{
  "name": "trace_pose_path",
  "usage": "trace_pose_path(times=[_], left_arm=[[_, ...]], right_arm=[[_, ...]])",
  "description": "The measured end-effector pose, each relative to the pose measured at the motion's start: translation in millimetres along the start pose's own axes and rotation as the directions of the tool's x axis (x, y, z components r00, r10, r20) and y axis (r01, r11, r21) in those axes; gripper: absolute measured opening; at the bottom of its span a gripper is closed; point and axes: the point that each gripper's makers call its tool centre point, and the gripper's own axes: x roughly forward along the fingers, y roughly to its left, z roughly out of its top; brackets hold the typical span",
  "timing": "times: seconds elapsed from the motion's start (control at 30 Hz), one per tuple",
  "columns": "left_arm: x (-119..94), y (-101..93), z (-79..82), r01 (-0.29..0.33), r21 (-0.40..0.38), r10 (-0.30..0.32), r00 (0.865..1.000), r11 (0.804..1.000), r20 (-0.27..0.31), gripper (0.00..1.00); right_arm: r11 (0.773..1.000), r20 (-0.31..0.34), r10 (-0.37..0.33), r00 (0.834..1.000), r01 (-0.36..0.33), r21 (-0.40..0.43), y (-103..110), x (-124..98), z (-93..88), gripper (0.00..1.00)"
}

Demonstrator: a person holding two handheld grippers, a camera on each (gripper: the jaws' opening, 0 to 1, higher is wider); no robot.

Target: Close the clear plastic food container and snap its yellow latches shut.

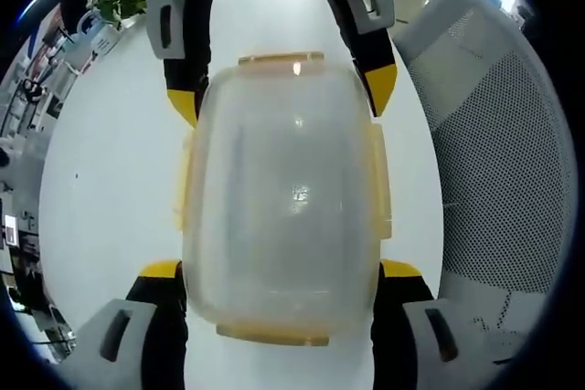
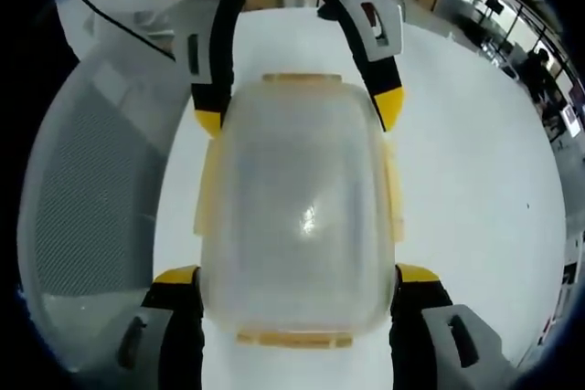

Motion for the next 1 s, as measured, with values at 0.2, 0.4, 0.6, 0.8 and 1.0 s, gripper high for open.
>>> trace_pose_path(times=[0.2, 0.4, 0.6, 0.8, 1.0], left_arm=[[0.2, 1.1, -0.7, 0.0, 0.001, 0.0, 1.0, 1.0, -0.002, 0.84], [0.7, 5.0, -1.8, 0.0, 0.003, 0.0, 1.0, 1.0, -0.007, 0.84], [1.4, 9.1, -2.6, 0.0, -0.002, 0.0, 1.0, 1.0, 0.0, 0.84], [1.7, 13.1, -3.0, 0.0, -0.002, 0.0, 1.0, 1.0, 0.003, 0.84], [2.1, 18.2, -3.5, -0.001, -0.006, 0.001, 1.0, 1.0, 0.009, 0.84]], right_arm=[[1.0, 0.004, -0.003, 1.0, 0.003, 0.003, -2.0, 0.7, 0.1, 0.85], [1.0, 0.005, -0.003, 1.0, 0.003, 0.002, -5.4, 0.8, 1.0, 0.85], [1.0, 0.006, -0.002, 1.0, 0.002, 0.0, -9.6, 0.8, 1.8, 0.85], [1.0, 0.006, -0.002, 1.0, 0.002, 0.001, -13.7, 0.6, 2.2, 0.85], [1.0, 0.005, -0.002, 1.0, 0.002, 0.0, -18.8, 0.7, 2.3, 0.85]])
